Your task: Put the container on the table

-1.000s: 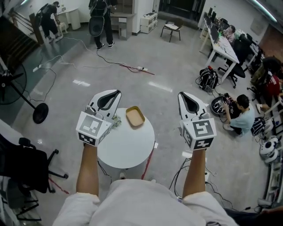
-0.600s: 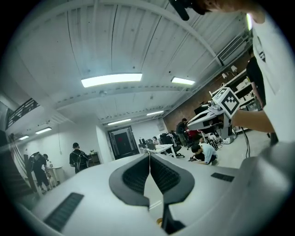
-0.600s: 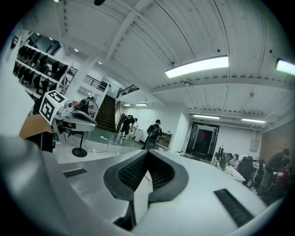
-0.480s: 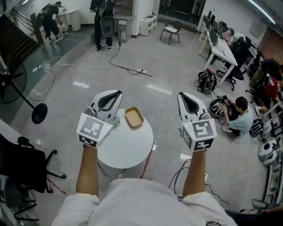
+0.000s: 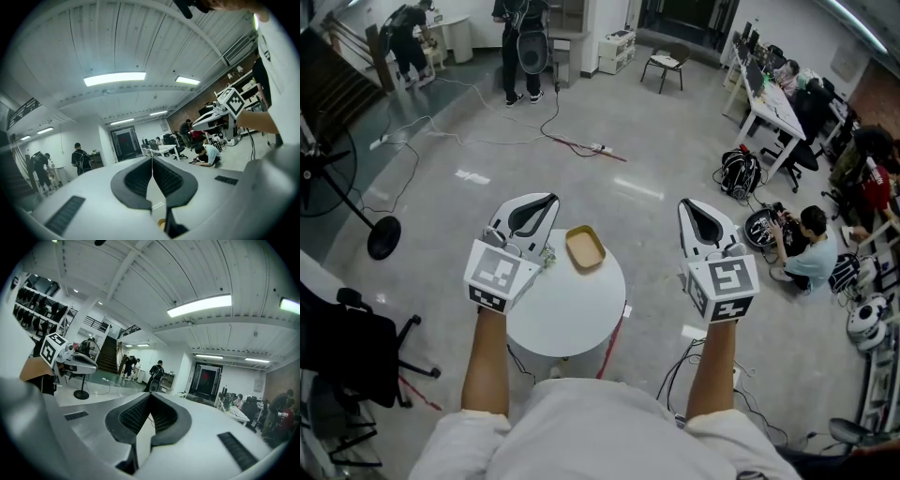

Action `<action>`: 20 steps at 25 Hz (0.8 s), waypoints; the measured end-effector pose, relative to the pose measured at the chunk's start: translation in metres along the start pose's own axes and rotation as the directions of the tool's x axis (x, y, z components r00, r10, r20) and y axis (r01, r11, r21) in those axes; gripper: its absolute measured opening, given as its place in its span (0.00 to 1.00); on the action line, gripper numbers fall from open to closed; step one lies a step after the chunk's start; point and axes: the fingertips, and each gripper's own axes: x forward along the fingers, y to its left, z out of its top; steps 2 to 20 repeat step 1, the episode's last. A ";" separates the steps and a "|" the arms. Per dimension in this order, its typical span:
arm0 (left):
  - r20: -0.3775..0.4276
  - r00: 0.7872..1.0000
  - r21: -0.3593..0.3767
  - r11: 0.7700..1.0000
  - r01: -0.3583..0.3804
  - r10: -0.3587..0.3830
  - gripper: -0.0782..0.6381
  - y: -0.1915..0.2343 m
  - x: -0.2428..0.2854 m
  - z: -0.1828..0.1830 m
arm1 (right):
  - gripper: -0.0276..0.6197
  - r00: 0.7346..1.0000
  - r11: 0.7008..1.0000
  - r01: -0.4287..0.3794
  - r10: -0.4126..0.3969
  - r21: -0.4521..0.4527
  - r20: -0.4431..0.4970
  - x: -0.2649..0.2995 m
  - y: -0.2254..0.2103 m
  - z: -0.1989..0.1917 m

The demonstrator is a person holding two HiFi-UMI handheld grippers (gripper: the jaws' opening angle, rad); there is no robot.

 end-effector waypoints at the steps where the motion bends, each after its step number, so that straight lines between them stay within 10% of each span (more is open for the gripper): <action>1: 0.000 1.000 -0.001 1.000 0.000 0.000 0.14 -0.001 0.001 -0.001 | 0.06 1.000 1.000 0.001 -0.001 0.001 -0.001 0.000 -0.001 -0.002; 20: 0.000 1.000 -0.001 1.000 0.000 0.000 0.14 -0.001 0.001 -0.001 | 0.06 1.000 1.000 0.001 -0.001 0.001 -0.001 0.000 -0.001 -0.002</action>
